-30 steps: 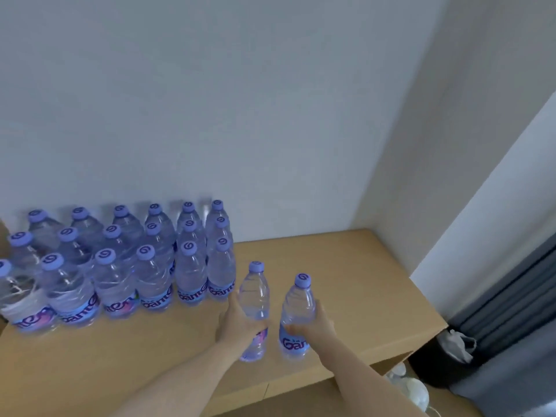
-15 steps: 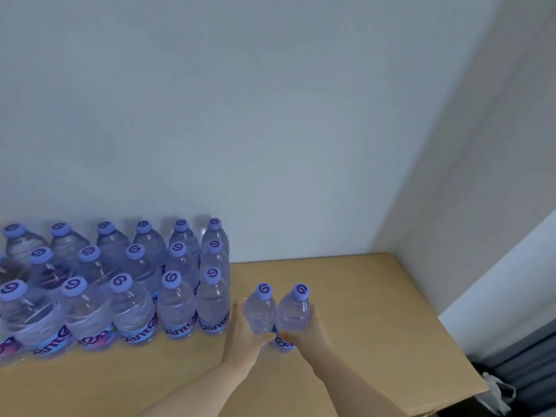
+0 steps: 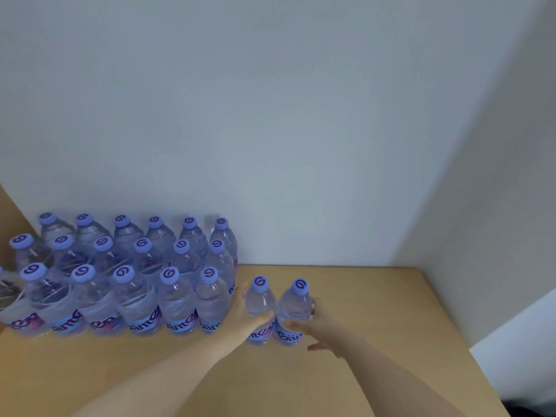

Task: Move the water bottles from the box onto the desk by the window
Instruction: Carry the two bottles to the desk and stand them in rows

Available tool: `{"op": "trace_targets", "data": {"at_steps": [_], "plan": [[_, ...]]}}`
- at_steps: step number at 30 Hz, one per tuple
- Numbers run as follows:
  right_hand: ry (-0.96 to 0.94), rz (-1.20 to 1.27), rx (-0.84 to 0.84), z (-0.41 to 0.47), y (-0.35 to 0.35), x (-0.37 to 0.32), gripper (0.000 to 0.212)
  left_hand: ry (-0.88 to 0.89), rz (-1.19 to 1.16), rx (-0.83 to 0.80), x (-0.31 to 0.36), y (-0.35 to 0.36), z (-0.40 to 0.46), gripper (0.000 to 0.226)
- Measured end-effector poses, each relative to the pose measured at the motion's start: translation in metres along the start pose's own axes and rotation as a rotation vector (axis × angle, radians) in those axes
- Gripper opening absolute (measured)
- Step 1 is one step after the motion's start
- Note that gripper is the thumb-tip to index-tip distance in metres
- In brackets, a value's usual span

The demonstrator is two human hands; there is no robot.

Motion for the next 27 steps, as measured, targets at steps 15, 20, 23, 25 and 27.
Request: {"op": "trace_targets", "data": {"at_steps": [15,20,23,25,27], "plan": [[-0.316,-0.105,0.035,0.038,-0.009,-0.019,0.046,-0.145,0.093,0.224,0.004,0.015,0.034,0.037],[-0.314,-0.095,0.088,0.073,-0.001,-0.02,0.04,-0.303,-0.123,0.418,0.013,0.013,0.031,0.033],[-0.307,-0.02,0.145,0.077,-0.004,-0.028,0.054,-0.354,-0.174,0.478,0.007,0.015,0.041,0.039],[-0.297,-0.024,0.172,0.083,-0.004,-0.03,0.048,-0.368,-0.162,0.47,0.008,0.016,0.051,0.024],[-0.283,-0.017,0.2,0.089,-0.002,-0.03,0.047,-0.379,-0.192,0.473,0.008,0.014,0.061,0.02]]}}
Point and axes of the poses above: each hand's wrist, its own z-axis towards the middle knuckle, its own y-axis out of the palm, x = y × z, the point moved 6 cm from there along z, towards the middle knuckle, and after that the axes turned 6 degrees about x, right-handed, at the moved point
